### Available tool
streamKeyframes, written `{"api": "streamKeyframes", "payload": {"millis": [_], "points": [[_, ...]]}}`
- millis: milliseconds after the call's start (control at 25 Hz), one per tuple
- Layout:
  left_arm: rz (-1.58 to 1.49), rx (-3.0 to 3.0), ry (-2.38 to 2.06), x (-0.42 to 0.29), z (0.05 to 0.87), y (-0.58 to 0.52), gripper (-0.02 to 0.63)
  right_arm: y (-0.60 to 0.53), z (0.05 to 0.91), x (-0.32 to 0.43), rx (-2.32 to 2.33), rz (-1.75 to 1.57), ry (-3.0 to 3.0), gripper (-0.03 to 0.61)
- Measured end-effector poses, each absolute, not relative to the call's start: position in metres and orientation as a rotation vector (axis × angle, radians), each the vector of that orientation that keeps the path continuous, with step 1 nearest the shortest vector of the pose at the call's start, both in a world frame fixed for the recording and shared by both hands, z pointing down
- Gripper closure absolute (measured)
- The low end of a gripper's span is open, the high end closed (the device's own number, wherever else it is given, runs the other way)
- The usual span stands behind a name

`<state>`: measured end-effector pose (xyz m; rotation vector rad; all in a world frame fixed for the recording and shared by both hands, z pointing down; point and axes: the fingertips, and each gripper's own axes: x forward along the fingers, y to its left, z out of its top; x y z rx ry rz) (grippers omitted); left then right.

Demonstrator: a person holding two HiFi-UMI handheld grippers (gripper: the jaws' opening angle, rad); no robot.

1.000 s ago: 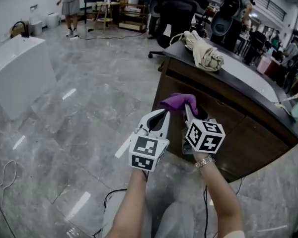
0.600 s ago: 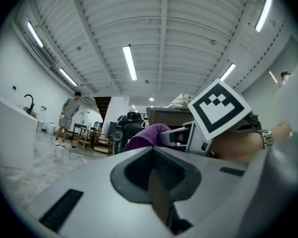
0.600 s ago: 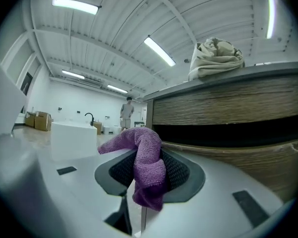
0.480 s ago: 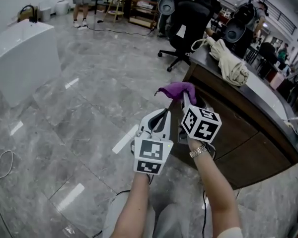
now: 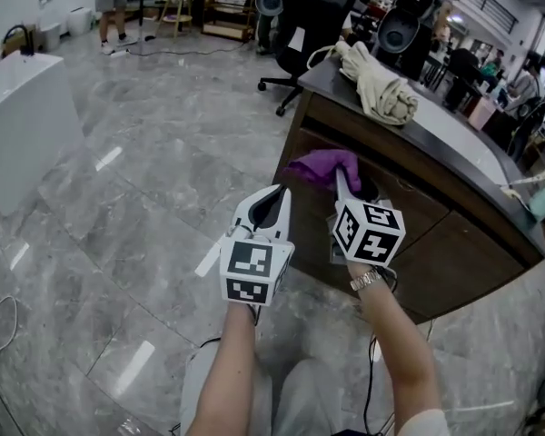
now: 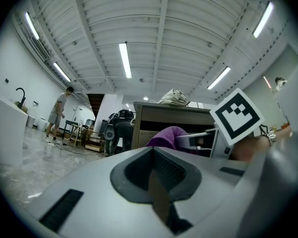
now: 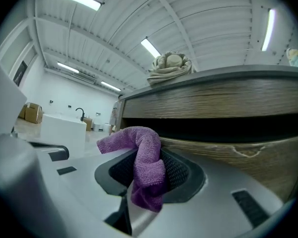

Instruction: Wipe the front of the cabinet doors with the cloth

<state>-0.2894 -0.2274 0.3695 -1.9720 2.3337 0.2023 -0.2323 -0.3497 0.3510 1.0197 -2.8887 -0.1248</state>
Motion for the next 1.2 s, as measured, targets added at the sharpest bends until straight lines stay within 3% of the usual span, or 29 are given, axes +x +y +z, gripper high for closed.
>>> {"api": "streamKeyframes", "payload": {"millis": [640, 1200], "points": [[0.162, -2.088, 2.244, -0.266, 0.382, -0.256, 0.607, -0.397, 0.349, -0.057, 1.279, -0.076, -2.823, 0.44], [0.235, -2.053, 2.28, -0.277, 0.377, -0.244, 0.607, -0.405, 0.36, 0.016, 1.531, -0.009, -2.744, 0.442]]}}
